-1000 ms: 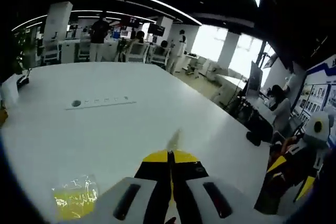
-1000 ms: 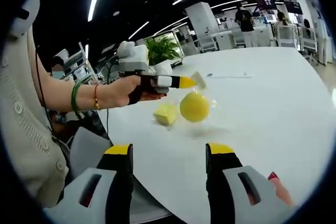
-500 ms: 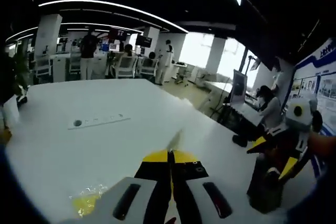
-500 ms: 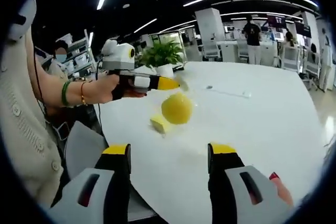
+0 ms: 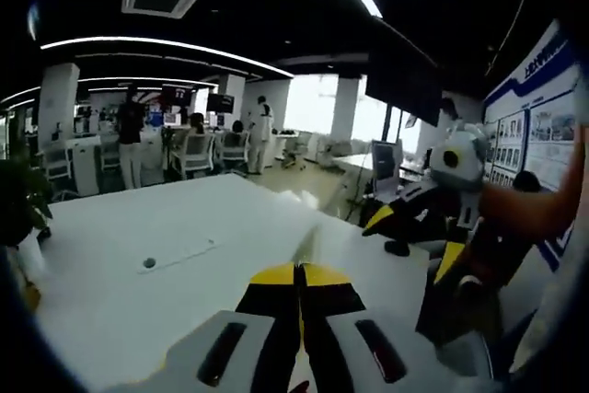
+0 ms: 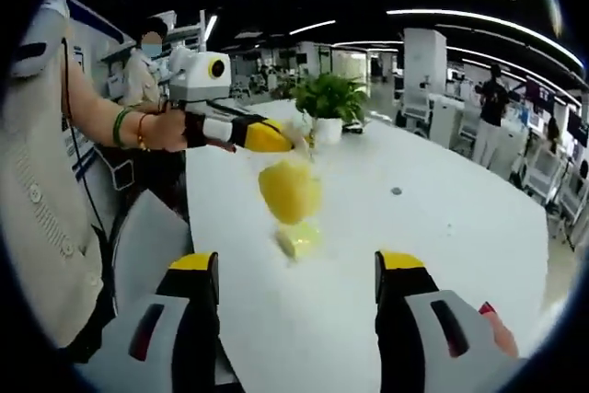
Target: Compare the silicone blocks by pressing each to a similar depth, holding the contact briefly, and releasing to observe deformation and rebound differences across the visible hardness samples.
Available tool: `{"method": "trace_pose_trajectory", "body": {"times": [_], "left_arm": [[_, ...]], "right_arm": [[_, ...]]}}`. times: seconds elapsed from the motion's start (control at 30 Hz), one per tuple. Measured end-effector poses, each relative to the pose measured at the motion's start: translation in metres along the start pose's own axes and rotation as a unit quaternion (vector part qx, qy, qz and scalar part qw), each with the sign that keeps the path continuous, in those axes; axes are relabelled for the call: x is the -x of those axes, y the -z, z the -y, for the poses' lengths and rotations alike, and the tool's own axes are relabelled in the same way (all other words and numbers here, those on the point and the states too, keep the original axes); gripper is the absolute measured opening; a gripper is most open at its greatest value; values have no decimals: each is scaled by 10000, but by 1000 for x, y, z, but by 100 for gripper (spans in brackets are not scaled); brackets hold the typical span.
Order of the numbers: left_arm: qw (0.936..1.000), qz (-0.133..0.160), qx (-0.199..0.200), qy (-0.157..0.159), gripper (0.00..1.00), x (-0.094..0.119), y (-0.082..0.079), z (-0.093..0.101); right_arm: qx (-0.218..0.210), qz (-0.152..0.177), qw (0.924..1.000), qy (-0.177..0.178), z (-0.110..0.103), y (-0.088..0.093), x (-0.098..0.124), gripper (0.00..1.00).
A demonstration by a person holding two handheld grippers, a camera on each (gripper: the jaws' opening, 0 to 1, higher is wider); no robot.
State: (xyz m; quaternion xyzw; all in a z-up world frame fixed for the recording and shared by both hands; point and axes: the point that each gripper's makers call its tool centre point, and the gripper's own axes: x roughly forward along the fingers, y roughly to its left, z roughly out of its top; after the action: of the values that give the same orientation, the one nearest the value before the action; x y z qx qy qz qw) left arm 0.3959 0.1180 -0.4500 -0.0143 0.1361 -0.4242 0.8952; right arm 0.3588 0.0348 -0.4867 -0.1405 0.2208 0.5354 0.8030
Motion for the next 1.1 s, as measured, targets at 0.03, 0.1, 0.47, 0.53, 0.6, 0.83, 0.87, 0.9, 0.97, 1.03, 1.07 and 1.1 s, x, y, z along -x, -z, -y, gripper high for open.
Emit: {"method": "trace_pose_trajectory", "body": {"times": [0.03,0.1,0.47,0.53,0.6,0.83,0.87,0.9,0.97,1.03,1.07,1.1], "left_arm": [[10000,3,-41,-12,0,1,-1,-1],[9998,-9,-154,116,0,11,-5,0],[9983,0,-407,411,0,31,-19,-2],[9976,24,-465,503,0,32,-23,-2],[9970,61,-541,548,0,32,-28,-2],[9960,113,-609,648,0,33,-33,0],[9959,102,-568,692,0,33,-34,1],[9958,141,-609,665,0,34,-34,0],[9955,165,-588,725,0,34,-35,3],[9949,195,-574,807,0,35,-38,6],[9949,212,-613,767,0,35,-38,5],[9948,217,-624,779,0,35,-39,6]], "right_arm": [[111,-33,9999,-54,0,-5,-5,65],[290,-98,9993,-228,-2,-17,-18,65],[896,-549,9871,-1205,-28,-53,-102,63],[975,-591,9847,-1315,-32,-55,-112,63],[1029,-678,9815,-1466,-38,-55,-122,62],[1115,-721,9776,-1635,-42,-58,-132,56],[1118,-719,9775,-1638,-41,-59,-132,55],[1131,-736,9768,-1663,-41,-58,-132,52],[1138,-746,9759,-1705,-42,-58,-131,46],[1153,-748,9750,-1747,-42,-57,-131,40],[1134,-733,9746,-1788,-43,-57,-130,39],[1128,-700,9742,-1824,-45,-58,-128,36]]}}
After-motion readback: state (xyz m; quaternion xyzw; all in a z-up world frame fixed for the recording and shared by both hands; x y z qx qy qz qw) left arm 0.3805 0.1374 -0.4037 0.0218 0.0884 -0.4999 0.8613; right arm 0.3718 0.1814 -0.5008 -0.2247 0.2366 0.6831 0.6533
